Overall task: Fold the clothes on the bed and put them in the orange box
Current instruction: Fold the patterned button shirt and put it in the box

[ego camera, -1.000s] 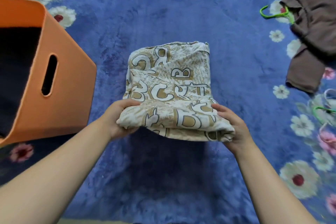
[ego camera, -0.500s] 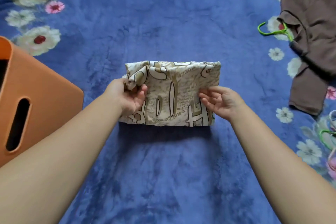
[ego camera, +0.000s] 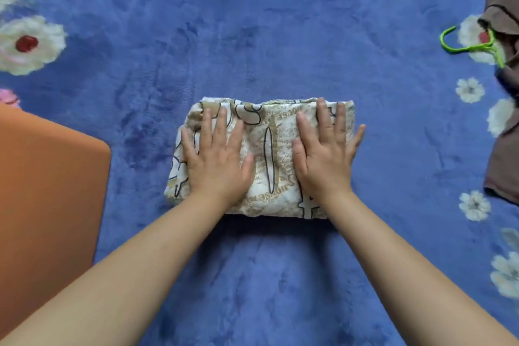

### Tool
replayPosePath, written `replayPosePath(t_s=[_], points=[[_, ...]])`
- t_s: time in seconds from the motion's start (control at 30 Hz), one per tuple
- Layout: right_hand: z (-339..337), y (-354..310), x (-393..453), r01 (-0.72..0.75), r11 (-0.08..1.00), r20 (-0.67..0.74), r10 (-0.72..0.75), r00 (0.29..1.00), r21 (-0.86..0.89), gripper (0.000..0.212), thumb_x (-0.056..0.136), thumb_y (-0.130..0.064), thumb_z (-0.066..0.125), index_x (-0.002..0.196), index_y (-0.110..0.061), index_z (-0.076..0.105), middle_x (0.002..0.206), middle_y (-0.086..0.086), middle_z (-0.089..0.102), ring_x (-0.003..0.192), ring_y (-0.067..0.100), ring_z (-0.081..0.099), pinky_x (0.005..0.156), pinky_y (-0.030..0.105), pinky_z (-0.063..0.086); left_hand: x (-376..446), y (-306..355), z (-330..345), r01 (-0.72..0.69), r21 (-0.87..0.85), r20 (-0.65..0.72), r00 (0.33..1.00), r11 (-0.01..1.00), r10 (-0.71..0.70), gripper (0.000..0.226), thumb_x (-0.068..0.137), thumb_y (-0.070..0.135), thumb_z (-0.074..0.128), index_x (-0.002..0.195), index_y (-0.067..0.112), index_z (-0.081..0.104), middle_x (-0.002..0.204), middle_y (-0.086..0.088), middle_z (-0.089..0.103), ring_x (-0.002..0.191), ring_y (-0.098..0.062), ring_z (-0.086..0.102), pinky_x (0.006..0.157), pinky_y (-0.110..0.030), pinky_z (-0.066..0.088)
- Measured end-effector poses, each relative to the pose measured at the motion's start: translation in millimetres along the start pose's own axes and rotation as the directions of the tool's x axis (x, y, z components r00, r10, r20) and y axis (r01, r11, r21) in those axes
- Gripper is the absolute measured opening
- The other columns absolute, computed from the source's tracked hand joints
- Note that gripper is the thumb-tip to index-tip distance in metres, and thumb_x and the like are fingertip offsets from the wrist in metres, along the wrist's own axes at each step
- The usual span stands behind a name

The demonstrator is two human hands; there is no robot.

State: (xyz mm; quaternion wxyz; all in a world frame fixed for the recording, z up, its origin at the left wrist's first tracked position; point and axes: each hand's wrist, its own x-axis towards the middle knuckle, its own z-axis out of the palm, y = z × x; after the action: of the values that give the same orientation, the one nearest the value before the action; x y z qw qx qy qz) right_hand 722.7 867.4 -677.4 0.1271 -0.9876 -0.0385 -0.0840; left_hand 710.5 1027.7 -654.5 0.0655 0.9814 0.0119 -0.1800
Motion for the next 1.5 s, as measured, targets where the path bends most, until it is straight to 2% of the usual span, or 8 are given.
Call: replayPosePath(t_s=[0.13,0.33,0.43,0.6,0.8,1.03,1.23,1.5], points=[[11.3,11.6,17.1,-0.093,0.988,0.449,0.138,0.883,-0.120,0.083,0.070,-0.056,-0.011,0.147,-0.036,0.014,0.158,-0.003,-0.005,0.143,0.021,-0.017,0.106,0.052,-0.020,19.0,-8.0,11.2,0.066,0.073,0.061,0.996,0.995,-0.071,0.063,0.097,0.047,0.019,0.149,0.022,-0.005,0.155,0.001,-0.021,0.141,-0.023,-0.024,0.110,-0.054,-0.012],[27.5,23.1,21.3,-0.225,0.969,0.459,0.156,0.874,0.098,0.090,0.065,-0.066,-0.002,0.148,-0.034,0.012,0.157,-0.006,-0.006,0.143,0.017,-0.016,0.111,0.045,-0.014,33.5,-39.8,34.8,-0.008,-0.366,-0.019,1.000,0.930,0.000,0.093,0.066,0.073,0.011,0.149,0.030,0.006,0.157,0.008,-0.008,0.143,-0.014,-0.014,0.113,-0.038,-0.011],[20.6,26.0,21.0,-0.313,0.915,0.395,0.196,0.897,0.255,0.095,0.069,-0.071,0.022,0.149,-0.023,0.006,0.157,0.001,-0.007,0.144,0.019,-0.012,0.113,0.037,-0.009,25.9,-38.2,30.9,0.190,-0.499,-0.113,0.953,0.845,-0.281,0.109,0.065,0.078,0.043,0.149,0.017,0.012,0.156,-0.010,0.005,0.143,-0.026,0.002,0.114,-0.036,0.002],[-0.1,33.9,3.1,-0.790,0.480,0.483,0.624,0.614,0.382,0.067,0.074,-0.046,0.071,0.127,-0.011,0.049,0.126,0.008,0.055,0.117,0.025,0.052,0.096,0.033,0.041,15.4,-39.1,14.8,0.502,-0.613,0.197,0.845,0.610,-0.497,0.085,0.067,0.050,0.076,0.132,0.007,0.041,0.132,-0.014,0.047,0.123,-0.030,0.044,0.100,-0.035,0.035],[-30.4,45.6,-3.3,-0.919,0.108,0.854,0.342,0.393,0.380,0.029,0.080,-0.024,0.070,0.100,-0.006,0.064,0.076,0.007,0.072,0.063,0.020,0.068,0.054,0.026,0.054,-9.5,-50.5,-12.3,0.699,-0.715,0.698,0.714,0.010,-0.042,0.017,0.074,0.018,0.071,0.087,0.008,0.067,0.065,-0.008,0.071,0.055,-0.021,0.068,0.061,-0.035,0.057],[-101.9,25.7,-18.2,-0.832,0.131,0.812,0.182,0.555,0.539,0.019,0.083,-0.016,0.061,0.099,-0.006,0.061,0.074,0.006,0.072,0.062,0.019,0.069,0.062,0.034,0.058,-79.7,-48.9,-52.1,0.602,-0.778,0.584,0.798,-0.180,0.150,0.014,0.063,0.004,0.062,0.067,0.008,0.074,0.065,-0.012,0.070,0.054,-0.022,0.068,0.050,-0.032,0.057],[-203.8,-36.0,-9.8,-0.678,0.232,0.687,0.051,0.725,0.698,0.078,0.035,-0.043,0.087,0.098,-0.004,0.062,0.070,0.004,0.072,0.060,0.019,0.069,0.050,0.029,0.055,-150.1,-63.0,-128.8,0.435,-0.854,0.414,0.900,-0.285,0.134,0.018,0.069,0.005,0.060,0.072,0.010,0.077,0.073,-0.011,0.072,0.062,-0.021,0.070,0.060,-0.031,0.058],[-284.1,-158.0,6.6,-0.487,0.348,0.561,-0.152,0.814,0.801,0.006,0.086,-0.005,0.056,0.090,-0.008,0.060,0.069,0.002,0.071,0.061,0.019,0.068,0.056,0.030,0.058,-245.9,-152.1,-206.3,0.072,-0.866,0.074,0.997,-0.495,0.016,0.068,0.025,0.014,0.090,0.091,0.007,0.075,0.096,-0.016,0.071,0.084,-0.028,0.070,0.072,-0.040,0.058]])
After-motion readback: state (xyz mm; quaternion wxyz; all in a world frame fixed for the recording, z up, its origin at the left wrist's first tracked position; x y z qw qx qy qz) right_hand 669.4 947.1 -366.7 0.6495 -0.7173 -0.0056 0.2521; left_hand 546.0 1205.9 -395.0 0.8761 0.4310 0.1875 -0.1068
